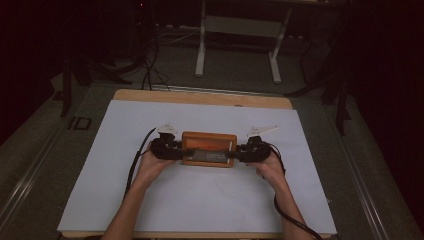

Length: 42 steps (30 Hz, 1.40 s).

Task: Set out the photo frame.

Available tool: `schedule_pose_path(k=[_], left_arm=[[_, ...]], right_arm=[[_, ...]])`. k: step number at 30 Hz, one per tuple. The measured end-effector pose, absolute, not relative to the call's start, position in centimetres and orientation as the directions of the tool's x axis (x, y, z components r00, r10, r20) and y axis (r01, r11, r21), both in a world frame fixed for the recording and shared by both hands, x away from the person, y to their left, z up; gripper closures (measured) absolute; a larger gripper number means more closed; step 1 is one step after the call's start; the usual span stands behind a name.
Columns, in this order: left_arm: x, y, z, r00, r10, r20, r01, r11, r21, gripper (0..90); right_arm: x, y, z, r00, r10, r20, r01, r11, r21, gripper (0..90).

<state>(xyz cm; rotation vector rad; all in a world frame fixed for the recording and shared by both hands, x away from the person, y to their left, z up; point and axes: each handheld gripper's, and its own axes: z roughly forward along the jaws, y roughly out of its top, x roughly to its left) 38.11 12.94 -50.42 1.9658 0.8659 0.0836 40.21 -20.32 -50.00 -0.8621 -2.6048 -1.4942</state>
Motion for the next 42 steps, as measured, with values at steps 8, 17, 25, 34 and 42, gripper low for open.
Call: schedule_pose_path(k=[8,17,25,34,42], left_arm=[[37.75,12.93,-50.50,0.745,0.602,-0.287,0.542,-0.296,0.786,51.9],[37.53,12.95,-50.42,0.741,0.607,-0.288,0.545,-0.292,0.786,51.9],[37.50,12.69,-50.50,0.738,0.609,-0.290,0.548,-0.291,0.784,51.9],[37.47,12.66,-50.64,0.736,0.611,-0.292,0.550,-0.289,0.783,51.9],[37.50,12.74,-50.77,0.734,0.613,-0.292,0.552,-0.289,0.782,51.9]], right_arm=[[39.87,-20.40,-50.15,-0.847,0.448,0.285,0.472,0.390,0.791,61.6],[39.72,-20.37,-50.10,-0.848,0.446,0.286,0.470,0.384,0.795,61.4],[39.76,-20.64,-50.33,-0.845,0.447,0.294,0.477,0.379,0.793,61.3],[39.72,-20.67,-50.44,-0.843,0.449,0.296,0.479,0.379,0.792,61.2],[39.83,-20.55,-50.60,-0.843,0.449,0.297,0.481,0.379,0.791,61.1]])
